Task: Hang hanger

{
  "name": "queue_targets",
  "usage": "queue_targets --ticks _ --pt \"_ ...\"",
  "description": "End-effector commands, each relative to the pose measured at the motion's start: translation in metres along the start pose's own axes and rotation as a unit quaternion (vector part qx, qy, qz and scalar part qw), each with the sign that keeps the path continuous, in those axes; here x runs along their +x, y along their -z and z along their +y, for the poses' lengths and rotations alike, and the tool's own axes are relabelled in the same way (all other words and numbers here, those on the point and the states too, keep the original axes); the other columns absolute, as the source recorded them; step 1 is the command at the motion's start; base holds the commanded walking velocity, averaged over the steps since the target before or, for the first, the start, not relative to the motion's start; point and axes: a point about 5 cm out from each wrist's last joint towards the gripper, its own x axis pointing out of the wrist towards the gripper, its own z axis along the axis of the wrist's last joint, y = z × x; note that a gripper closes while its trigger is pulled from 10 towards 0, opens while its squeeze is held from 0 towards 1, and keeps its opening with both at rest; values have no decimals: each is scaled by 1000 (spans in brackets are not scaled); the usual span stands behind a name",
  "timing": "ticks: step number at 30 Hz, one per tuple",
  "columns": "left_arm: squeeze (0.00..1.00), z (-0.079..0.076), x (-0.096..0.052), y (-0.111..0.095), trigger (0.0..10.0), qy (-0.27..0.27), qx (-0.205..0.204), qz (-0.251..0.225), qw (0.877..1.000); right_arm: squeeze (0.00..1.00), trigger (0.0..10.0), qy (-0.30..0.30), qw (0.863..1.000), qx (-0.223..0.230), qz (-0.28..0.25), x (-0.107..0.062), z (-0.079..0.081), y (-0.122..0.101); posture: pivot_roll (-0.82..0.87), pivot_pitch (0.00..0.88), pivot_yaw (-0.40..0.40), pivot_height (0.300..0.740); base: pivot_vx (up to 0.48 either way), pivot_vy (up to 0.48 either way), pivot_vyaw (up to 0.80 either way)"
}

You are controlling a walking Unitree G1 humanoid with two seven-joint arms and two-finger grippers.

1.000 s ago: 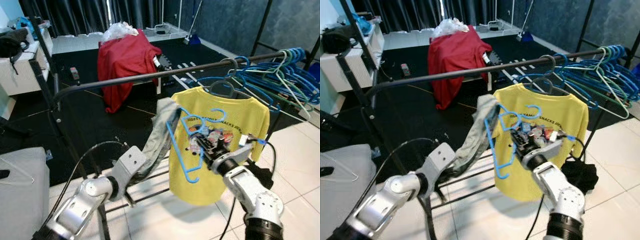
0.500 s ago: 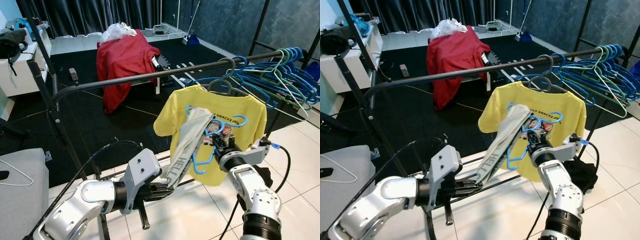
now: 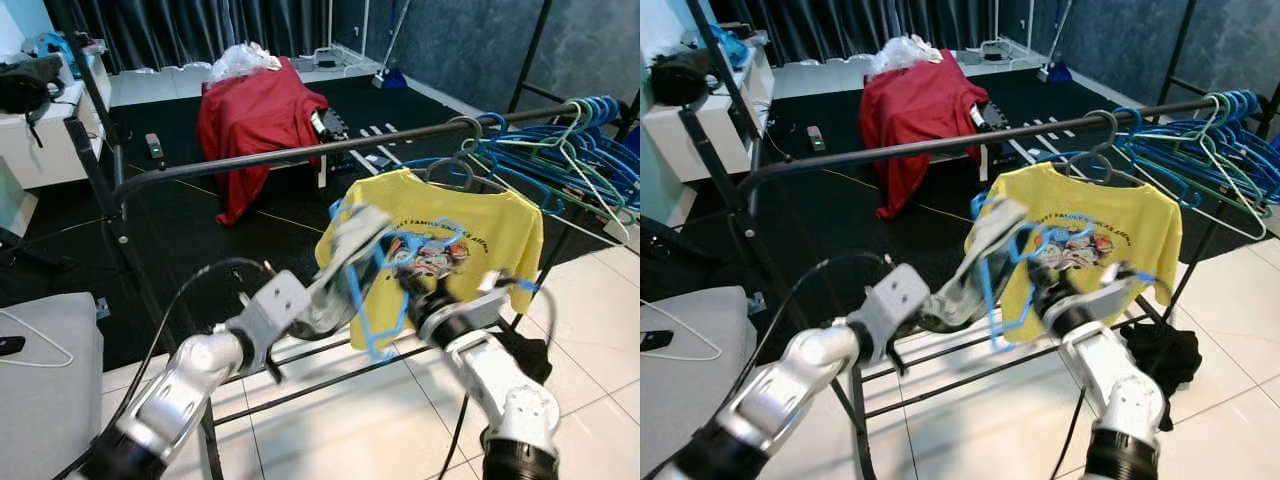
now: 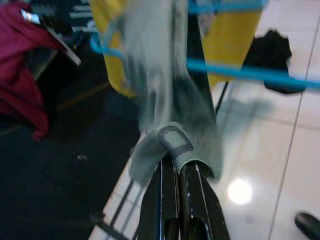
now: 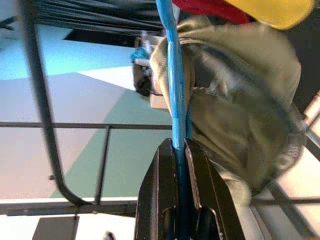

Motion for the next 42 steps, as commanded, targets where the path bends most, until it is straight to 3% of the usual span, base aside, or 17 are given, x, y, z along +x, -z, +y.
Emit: queue_targets --ticks 1,5,6,8,13,16,19,25,28,32,38,41,42 --pt "0 -4 -3 0 10000 25 1 -11 1000 0 0 -4 999 8 -30 -2 5 -11 -80 79 15 735 0 0 0" --pt "0 -26 -20 -25 10000 140 -69 -87 984 0 0 8 999 2 -51 -1 2 -20 -65 90 3 735 0 0 0" --pt "0 -26 -20 -25 10000 140 -69 -87 984 0 0 8 999 2 -51 -1 2 -20 -65 90 3 735 0 0 0" --pt "0 -38 -31 -30 10000 200 -71 -94 973 0 0 9 998 6 -65 1 3 -24 -63 92 1 735 0 0 0" --pt "0 -43 -36 -29 10000 224 -66 -89 968 0 0 6 997 10 -72 2 5 -26 -63 92 1 735 0 0 0" --pt "0 -54 -51 -28 10000 295 -74 -81 949 0 0 1 993 35 -113 3 8 -38 -64 94 0 735 0 0 0" --pt "0 -59 -54 -32 10000 315 -81 -87 942 0 0 0 988 60 -143 5 10 -47 -60 93 -2 735 0 0 0" --pt "0 -62 -46 -42 10000 300 -103 -103 943 0 0 2 991 48 -123 10 13 -40 -64 91 -3 735 0 0 0" --pt "0 -68 -28 -70 10000 275 -163 -142 937 0 0 8 996 32 -84 19 16 -19 -67 86 -2 735 0 0 0" --pt "0 -69 -13 -83 10000 234 -193 -154 940 0 0 6 997 38 -61 24 19 -7 -69 85 -2 735 0 0 0" --pt "0 -69 -9 -85 10000 219 -198 -153 943 0 0 4 998 39 -49 25 20 -1 -69 85 -2 735 0 0 0" --pt "0 -70 -7 -89 10000 218 -207 -151 942 0 0 3 999 38 -34 26 22 6 -72 88 -1 735 0 0 0" --pt "0 -74 -8 -93 10000 229 -222 -147 936 0 0 4 999 39 -26 28 22 10 -73 89 -3 735 0 0 0"
